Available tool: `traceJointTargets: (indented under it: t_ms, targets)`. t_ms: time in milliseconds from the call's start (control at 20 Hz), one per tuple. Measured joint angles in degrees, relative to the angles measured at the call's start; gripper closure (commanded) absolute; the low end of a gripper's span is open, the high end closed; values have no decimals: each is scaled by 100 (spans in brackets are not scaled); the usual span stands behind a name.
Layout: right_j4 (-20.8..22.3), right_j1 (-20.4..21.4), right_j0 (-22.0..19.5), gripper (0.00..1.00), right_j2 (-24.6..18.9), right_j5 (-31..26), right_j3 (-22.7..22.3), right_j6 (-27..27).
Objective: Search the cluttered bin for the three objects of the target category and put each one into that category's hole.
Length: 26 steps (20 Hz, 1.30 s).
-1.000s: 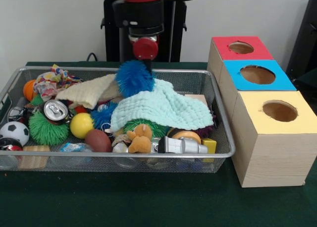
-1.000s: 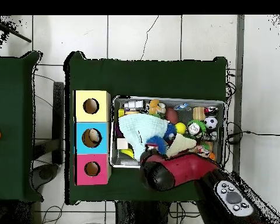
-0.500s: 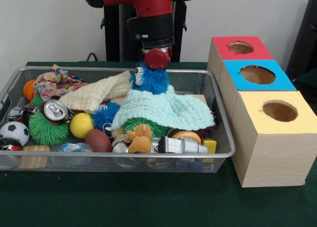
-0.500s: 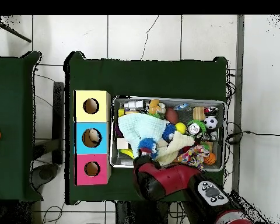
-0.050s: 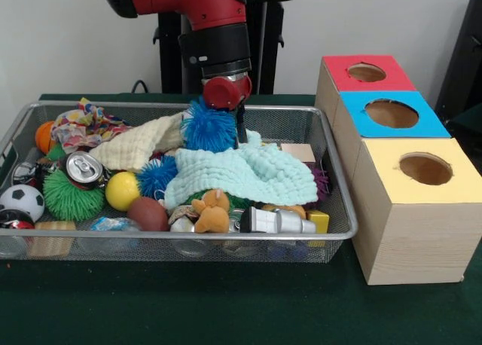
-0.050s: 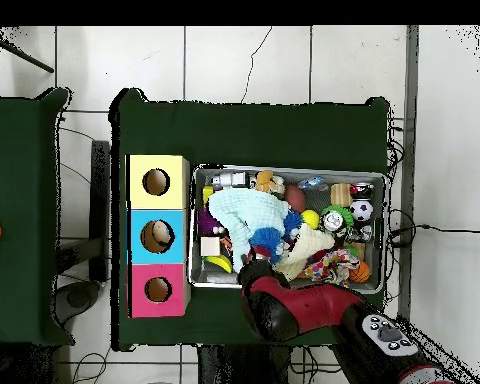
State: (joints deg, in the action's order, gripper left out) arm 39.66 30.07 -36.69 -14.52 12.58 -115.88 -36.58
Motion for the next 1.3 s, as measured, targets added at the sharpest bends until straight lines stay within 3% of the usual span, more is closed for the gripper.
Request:
traceJointTargets:
  t_ms: [900,1100,1300]
  targets:
    - [-62,75,-323,0,-186,-286,-114,0]
    - [-167,322,-326,0,-192,-336,-458,0]
    - [-429,739,-409,0,-271,-762,-1167,0]
